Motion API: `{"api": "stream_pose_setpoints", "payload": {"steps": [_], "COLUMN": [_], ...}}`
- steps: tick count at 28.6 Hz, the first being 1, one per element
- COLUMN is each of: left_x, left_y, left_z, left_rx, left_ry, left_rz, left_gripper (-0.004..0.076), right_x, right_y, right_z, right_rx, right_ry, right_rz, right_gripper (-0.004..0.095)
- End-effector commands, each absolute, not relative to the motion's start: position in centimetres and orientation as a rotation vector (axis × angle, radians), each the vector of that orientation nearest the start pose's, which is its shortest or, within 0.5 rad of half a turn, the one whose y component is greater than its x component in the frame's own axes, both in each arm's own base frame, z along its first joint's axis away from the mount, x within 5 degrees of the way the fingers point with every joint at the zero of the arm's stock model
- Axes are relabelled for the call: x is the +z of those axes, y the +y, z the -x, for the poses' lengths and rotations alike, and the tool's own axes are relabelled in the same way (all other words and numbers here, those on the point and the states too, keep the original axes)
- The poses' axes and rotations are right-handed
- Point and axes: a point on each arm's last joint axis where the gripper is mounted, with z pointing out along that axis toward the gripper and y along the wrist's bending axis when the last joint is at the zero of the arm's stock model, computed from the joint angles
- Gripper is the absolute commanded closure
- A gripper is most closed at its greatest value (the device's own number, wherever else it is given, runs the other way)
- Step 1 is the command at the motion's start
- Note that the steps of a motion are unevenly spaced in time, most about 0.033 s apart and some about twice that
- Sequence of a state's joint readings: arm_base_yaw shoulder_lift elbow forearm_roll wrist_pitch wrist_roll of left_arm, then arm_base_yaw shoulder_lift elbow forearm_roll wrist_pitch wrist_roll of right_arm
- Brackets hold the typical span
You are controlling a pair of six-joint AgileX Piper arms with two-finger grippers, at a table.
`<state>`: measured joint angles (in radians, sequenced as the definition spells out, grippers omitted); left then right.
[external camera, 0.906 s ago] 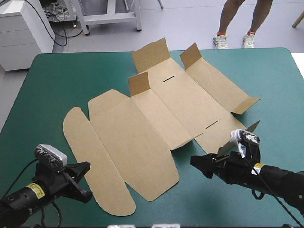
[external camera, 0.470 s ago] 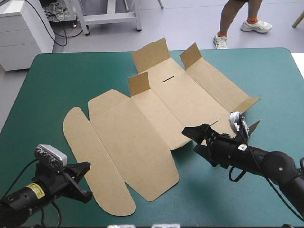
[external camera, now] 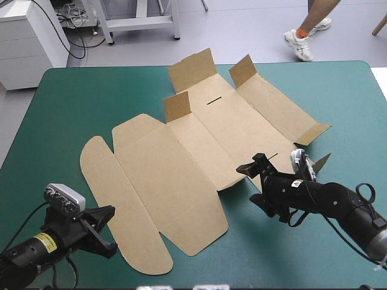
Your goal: Fold the box
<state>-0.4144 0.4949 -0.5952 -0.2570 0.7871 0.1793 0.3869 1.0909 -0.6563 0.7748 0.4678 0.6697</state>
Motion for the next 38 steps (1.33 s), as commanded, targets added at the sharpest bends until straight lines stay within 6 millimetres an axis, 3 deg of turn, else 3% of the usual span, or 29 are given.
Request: {"api": "stream_pose_setpoints", "payload": {"steps": [1, 12, 25, 38], "left_x": [32.5, 32.5, 32.5, 32.5], "left_y": [-5.2, -5.2, -5.2, -5.2], "left_z": [-7.6, -7.5, -7.5, -7.5], "left_rx": [-0.468, -0.468, -0.468, -0.465], "left_ry": [2.019, 2.023, 2.023, 2.022], "left_rz": [-0.505, -0.506, -0.506, -0.510], "left_gripper": [0.0731, 0.0731, 0.0731, 0.0731], "right_x": [28.1, 28.2, 25.7, 24.6], "right_y": [10.4, 10.2, 10.9, 11.6], "right_z": [-19.2, -19.7, -21.2, -22.9], "right_rx": [1.181, 1.216, 1.123, 1.174], "right_ry": [2.258, 2.166, 2.262, 2.216], "right_rz": [-1.162, -1.289, -1.327, -1.319], "right_gripper": [0.0159, 0.0159, 0.0159, 0.0194]}}
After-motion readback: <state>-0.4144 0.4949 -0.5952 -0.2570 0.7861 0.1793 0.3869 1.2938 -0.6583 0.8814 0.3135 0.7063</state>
